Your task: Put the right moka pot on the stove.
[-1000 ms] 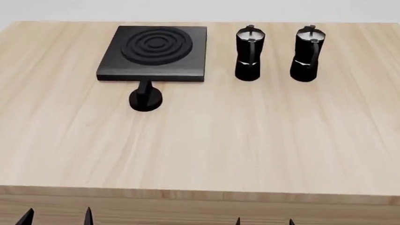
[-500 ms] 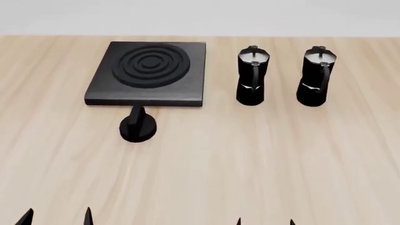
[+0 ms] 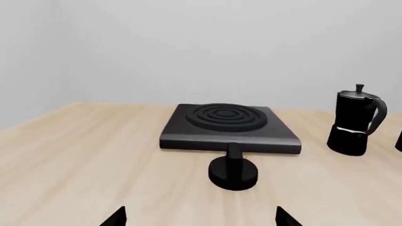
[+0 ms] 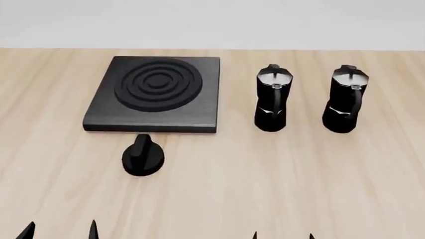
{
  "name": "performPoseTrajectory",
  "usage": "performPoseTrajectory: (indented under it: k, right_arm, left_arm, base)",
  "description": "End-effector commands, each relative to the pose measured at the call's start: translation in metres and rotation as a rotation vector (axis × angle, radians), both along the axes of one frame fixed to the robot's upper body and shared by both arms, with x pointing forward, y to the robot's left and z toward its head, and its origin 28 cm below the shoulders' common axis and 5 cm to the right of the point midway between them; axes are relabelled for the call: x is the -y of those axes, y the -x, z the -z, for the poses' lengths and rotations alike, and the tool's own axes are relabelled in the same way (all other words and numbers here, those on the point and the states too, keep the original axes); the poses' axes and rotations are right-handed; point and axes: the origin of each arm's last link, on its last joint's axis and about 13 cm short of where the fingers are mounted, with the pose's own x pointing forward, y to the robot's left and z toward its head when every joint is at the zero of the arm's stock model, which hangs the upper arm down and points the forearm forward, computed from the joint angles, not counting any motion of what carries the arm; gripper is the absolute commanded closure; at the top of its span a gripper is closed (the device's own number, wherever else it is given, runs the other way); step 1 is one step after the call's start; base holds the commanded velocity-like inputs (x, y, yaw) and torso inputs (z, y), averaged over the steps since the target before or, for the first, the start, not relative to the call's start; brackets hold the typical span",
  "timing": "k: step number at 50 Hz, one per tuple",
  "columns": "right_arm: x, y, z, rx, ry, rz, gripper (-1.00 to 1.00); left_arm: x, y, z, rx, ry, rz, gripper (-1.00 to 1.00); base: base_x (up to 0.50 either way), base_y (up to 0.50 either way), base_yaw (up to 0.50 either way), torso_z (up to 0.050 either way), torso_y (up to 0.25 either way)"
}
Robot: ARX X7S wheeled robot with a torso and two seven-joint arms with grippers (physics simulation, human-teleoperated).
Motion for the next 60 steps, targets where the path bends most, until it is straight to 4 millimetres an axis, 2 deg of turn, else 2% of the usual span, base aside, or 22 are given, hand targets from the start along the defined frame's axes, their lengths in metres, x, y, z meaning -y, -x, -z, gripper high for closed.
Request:
performPoseTrajectory:
  k: [1, 60]
  right_arm:
    - [-0.0005, -0.0004, 0.0005, -0.004, 0.01, -0.001, -1.0]
    - [-0.0005, -0.0018, 0.0039, -0.012, 0.01, -0.015, -1.0]
  left_arm:
    - [-0.0002, 0.0001, -0.0003, 0.0, 0.0, 0.0, -1.0]
    - [-0.0004, 0.0003, 0.0004, 0.003, 0.0, -0.007, -1.0]
  base:
    - [0.11, 0.12, 0.0, 0.0, 0.0]
    - [0.11, 0.1, 0.0, 0.0, 0.0]
